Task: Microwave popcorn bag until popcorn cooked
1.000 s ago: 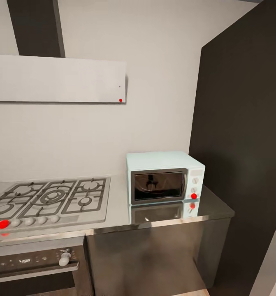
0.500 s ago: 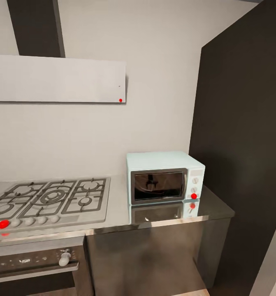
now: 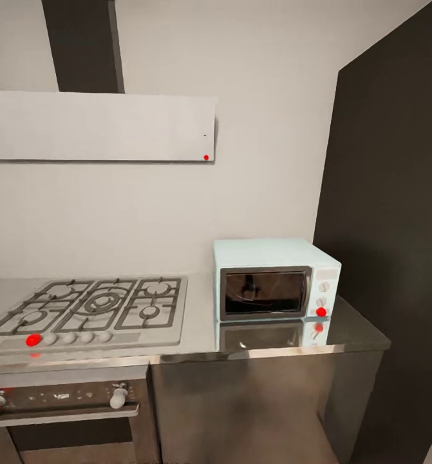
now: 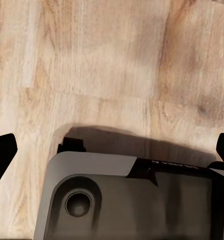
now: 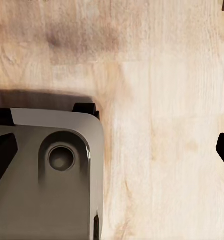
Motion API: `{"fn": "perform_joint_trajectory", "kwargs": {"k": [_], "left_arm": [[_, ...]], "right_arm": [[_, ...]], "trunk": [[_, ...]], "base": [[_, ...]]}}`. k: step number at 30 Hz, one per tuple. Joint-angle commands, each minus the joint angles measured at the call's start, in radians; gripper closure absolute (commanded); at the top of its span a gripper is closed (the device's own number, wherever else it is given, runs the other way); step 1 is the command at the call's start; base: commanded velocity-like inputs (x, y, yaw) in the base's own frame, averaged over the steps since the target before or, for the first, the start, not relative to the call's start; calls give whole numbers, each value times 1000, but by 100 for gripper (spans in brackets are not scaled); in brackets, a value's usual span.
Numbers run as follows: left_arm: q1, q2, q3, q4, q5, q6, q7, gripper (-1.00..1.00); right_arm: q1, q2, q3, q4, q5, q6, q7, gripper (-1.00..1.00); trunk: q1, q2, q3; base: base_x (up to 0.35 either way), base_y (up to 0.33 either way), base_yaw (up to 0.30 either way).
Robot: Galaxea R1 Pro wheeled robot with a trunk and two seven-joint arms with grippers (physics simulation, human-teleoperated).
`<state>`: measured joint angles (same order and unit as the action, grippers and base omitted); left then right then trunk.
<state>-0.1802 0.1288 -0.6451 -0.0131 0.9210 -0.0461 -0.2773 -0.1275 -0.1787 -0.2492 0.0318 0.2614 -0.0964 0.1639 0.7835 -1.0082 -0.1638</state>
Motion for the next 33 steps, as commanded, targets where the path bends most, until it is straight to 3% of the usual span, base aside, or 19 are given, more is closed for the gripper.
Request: {"fn": "perform_joint_trajectory", "kwargs": {"k": [1,16,25,27,29,33], "left_arm": [[-1,0,-9,1,5,-3,-3,-100],[-1,0,-8,1,2,-3,-3,-100],[-1,0,-9,1,1,-3,-3,-100],[-1,-19,-8,-1,7,-3,-3,-100],[-1,-66,-9,-2,5,-2,-3,-100],[-1,-86,-7,-1,11,-1,-3,-100]], "right_arm": [[-1,-1,-9,3,9,-6,2,-100],[-1,-1,-9,2,9,-6,2,-100],[-1,-2,-9,2,9,-9,2,-100],[-1,-1,-9,2,9,-9,2,-100],[-1,-1,-9,2,11,-10,1,-100],[-1,-2,-9,2,12,-11,2,-100]], "trunk": [[0,-1,-1],[0,-1,-1],[0,-1,-1],[0,-1,-1],[0,-1,-1],[0,-1,-1]], "base": [[0,0,262],[0,0,244],[0,0,72],[0,0,2],[0,0,0],[0,0,0]]}}
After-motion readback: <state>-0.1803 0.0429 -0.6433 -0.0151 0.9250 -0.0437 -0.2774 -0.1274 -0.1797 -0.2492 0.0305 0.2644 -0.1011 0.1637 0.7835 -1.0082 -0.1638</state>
